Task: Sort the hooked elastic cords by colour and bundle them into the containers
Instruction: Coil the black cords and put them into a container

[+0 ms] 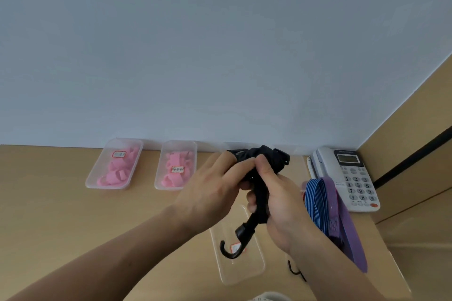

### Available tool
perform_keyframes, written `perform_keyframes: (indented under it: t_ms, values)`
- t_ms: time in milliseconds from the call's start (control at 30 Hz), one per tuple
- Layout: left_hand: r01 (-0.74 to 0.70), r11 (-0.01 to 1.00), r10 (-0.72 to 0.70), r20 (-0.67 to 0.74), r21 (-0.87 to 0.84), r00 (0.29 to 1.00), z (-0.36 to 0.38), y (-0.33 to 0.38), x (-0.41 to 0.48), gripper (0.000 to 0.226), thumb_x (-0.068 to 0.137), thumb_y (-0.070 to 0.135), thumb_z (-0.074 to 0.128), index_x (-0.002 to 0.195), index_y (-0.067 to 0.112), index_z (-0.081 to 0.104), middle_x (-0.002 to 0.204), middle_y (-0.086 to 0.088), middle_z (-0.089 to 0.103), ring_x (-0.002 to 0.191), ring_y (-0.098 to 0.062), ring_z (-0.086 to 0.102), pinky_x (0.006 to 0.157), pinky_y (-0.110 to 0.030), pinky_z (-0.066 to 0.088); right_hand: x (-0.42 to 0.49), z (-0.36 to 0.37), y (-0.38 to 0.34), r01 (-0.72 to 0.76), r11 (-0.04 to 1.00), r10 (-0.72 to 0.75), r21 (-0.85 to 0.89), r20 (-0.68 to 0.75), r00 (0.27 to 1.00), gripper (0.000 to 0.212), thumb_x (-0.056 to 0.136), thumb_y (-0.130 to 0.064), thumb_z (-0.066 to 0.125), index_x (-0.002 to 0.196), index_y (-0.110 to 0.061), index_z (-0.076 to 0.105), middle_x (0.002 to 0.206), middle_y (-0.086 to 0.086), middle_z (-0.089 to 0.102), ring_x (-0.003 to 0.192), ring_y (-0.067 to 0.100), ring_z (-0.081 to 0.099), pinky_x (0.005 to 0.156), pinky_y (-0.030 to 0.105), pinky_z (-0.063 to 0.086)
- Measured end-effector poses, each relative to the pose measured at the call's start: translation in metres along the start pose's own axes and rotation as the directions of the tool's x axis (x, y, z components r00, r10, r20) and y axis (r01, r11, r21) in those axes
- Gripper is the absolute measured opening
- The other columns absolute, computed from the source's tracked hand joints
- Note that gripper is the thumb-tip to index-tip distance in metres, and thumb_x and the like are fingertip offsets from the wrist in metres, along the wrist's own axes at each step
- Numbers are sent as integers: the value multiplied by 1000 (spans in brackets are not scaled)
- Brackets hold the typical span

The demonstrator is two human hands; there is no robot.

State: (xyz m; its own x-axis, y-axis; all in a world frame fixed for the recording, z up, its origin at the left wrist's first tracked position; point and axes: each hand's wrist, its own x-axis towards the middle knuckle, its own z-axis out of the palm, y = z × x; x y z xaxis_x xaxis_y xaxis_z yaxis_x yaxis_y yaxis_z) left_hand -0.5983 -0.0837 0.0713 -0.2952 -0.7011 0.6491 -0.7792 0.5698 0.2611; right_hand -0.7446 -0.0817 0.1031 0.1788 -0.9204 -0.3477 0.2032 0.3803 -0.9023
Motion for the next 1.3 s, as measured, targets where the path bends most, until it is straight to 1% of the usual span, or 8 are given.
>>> perform_keyframes:
  t_ms: [133,300,400,700,833,1100,1200,1300]
  values:
    - [485,770,-396,286,-414,872,-14,5,13,76,75,3,68,139,30,38,88,12,56,78,-1,53,74,-11,45,2,-5,0,66,997,-64,-32,63,996,54,80,-53,61,91,-1,67,71,9,58,53,15,41,56,29,33]
    - [793,231,-158,783,-563,602,-37,0,24,16,80,27,52,87,31,66,89,4,67,87,-16,62,72,-32,46,4,-14,1,89,995,-79,-50,174,982,62,80,-53,57,98,6,62,73,7,61,57,17,42,57,29,39]
    - [834,107,-150,821,-541,551,-35,-3,22,35,94,44,41,87,29,72,94,-11,71,93,-32,66,75,-36,47,4,-15,4,96,988,-72,-124,182,981,67,85,-54,57,108,9,59,62,-1,58,60,19,44,69,39,41]
    - [746,213,-418,631,-631,653,-24,1,17,28,91,24,66,115,10,67,86,5,71,83,-11,65,75,-22,48,0,-13,1,104,962,-68,-254,144,987,52,85,-54,49,98,-6,64,76,9,67,50,19,52,48,30,42]
    - [684,563,-600,339,-465,725,-27,13,19,50,80,20,77,125,27,57,94,16,72,87,7,66,79,-12,52,-5,-8,9,39,976,-11,-213,128,992,44,102,-37,37,99,-3,64,78,13,68,51,19,51,46,26,36]
    - [295,947,-301,-37,-129,953,-12,8,3,46,80,22,74,123,23,56,91,23,57,80,7,48,71,0,38,-7,-6,7,-42,999,43,-8,239,970,42,88,-51,55,103,-15,73,87,9,66,68,17,55,51,32,44]
    - [129,989,-135,-88,-78,987,-8,8,0,39,84,26,63,122,21,54,100,12,67,84,3,46,74,6,29,-7,-4,9,-17,998,24,-65,111,994,49,81,-57,58,91,-12,74,80,9,66,62,16,52,43,29,36]
    - [216,945,-216,29,-246,976,-13,5,-5,53,81,36,63,131,31,46,102,21,64,83,4,53,70,-4,42,-9,-5,12,4,997,0,-71,58,998,51,78,-51,60,101,-6,67,68,3,64,58,14,49,42,26,33]
